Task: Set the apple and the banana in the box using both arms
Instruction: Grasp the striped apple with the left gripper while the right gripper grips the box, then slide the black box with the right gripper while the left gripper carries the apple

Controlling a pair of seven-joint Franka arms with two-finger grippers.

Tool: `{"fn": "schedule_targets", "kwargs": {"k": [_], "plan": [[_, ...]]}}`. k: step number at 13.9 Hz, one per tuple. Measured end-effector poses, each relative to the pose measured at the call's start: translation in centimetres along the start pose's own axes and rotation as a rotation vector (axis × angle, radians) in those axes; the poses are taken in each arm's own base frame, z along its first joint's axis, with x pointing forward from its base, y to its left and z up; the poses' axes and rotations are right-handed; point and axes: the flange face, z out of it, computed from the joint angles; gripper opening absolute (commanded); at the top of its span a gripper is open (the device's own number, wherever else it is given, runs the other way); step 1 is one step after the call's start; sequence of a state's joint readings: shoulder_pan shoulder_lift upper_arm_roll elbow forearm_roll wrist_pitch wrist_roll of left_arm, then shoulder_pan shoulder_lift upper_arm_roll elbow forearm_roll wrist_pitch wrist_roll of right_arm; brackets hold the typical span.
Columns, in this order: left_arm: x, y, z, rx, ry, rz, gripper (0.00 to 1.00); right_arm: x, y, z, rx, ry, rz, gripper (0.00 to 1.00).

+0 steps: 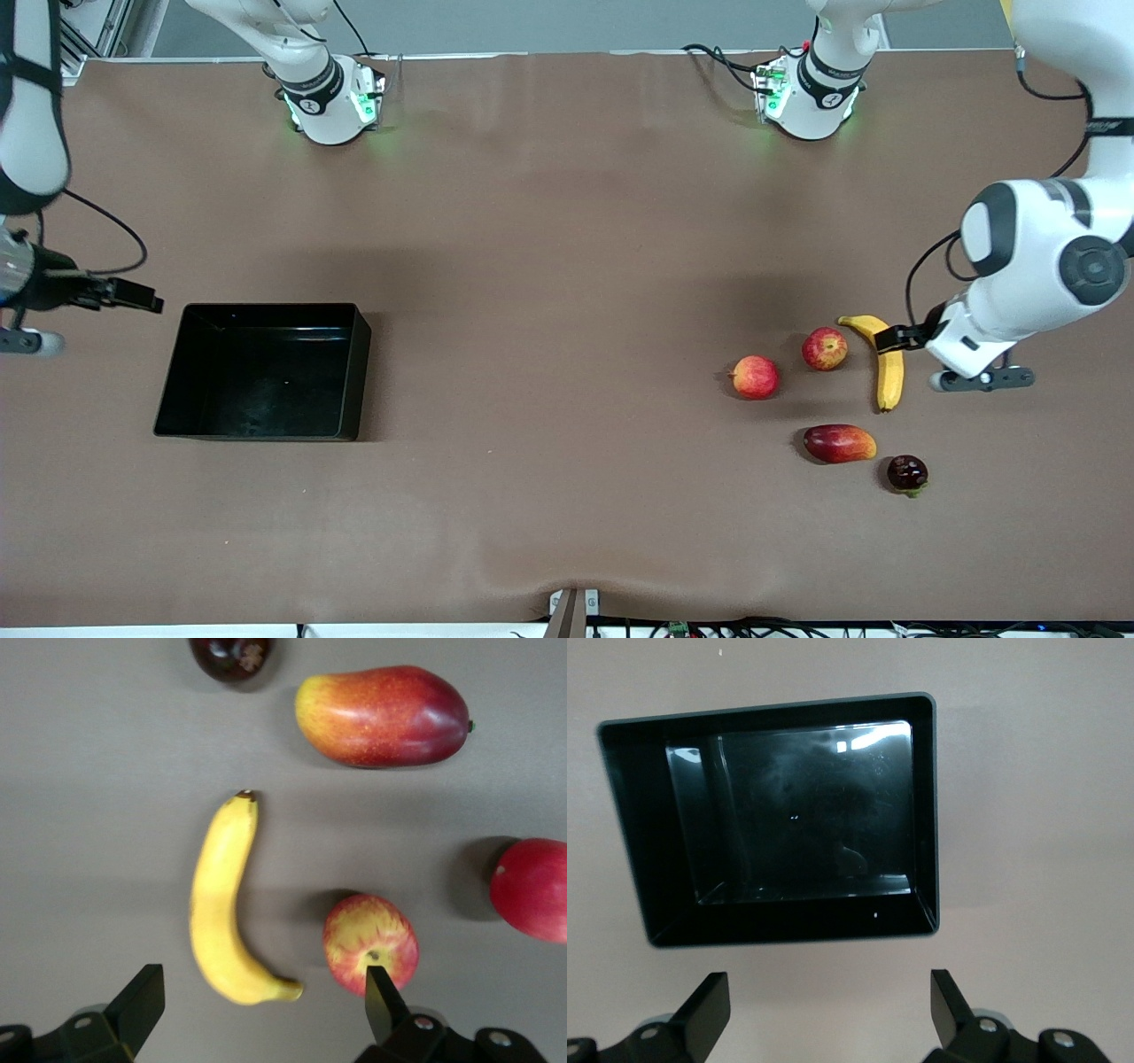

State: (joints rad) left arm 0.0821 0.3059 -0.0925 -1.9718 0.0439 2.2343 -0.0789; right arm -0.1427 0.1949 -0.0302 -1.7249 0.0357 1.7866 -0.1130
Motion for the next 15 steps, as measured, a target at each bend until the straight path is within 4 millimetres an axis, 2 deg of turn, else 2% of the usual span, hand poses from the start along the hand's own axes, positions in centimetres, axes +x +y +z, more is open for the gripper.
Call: {"fn": "schedule_targets", "kwargs": {"k": [3, 5, 10, 11, 13, 14, 15], "plan": [[-0.7, 2.2, 3.7, -0.016, -0.001, -0.023, 1.0, 2.1, 0.9, 3.9, -0.004, 0.015, -0.03, 1.0], [-0.7, 4.0, 5.7, -0.031, -0.003, -0.022, 1.0, 3.2, 2.9, 7.6, -0.01, 0.05, -0.066, 1.0], [-1.0, 5.1, 10.2, -0.041, -0.04, -0.018, 1.0, 4.0, 5.0, 11.4, -0.025, 0.103, -0.102, 1.0], [-1.1, 5.3, 11.0, -0.043, -0.049, -0.016, 0.81, 4.3, 5.6, 12.4, -0.028, 0.107, -0.112, 1.0], [-1.3, 5.5, 12.0, -0.044, -0.058, -0.01, 0.27, 4.7, 7.2, 15.0, -0.03, 0.104, -0.116, 1.0], [-1.3, 5.6, 12.0, -0.044, -0.059, -0.008, 0.07, 4.8, 7.9, 16.4, -0.028, 0.094, -0.113, 1.0], [-1.2, 5.6, 11.9, -0.044, -0.056, -0.007, 0.0, 4.9, 8.4, 17.5, -0.026, 0.085, -0.109, 1.0]]}}
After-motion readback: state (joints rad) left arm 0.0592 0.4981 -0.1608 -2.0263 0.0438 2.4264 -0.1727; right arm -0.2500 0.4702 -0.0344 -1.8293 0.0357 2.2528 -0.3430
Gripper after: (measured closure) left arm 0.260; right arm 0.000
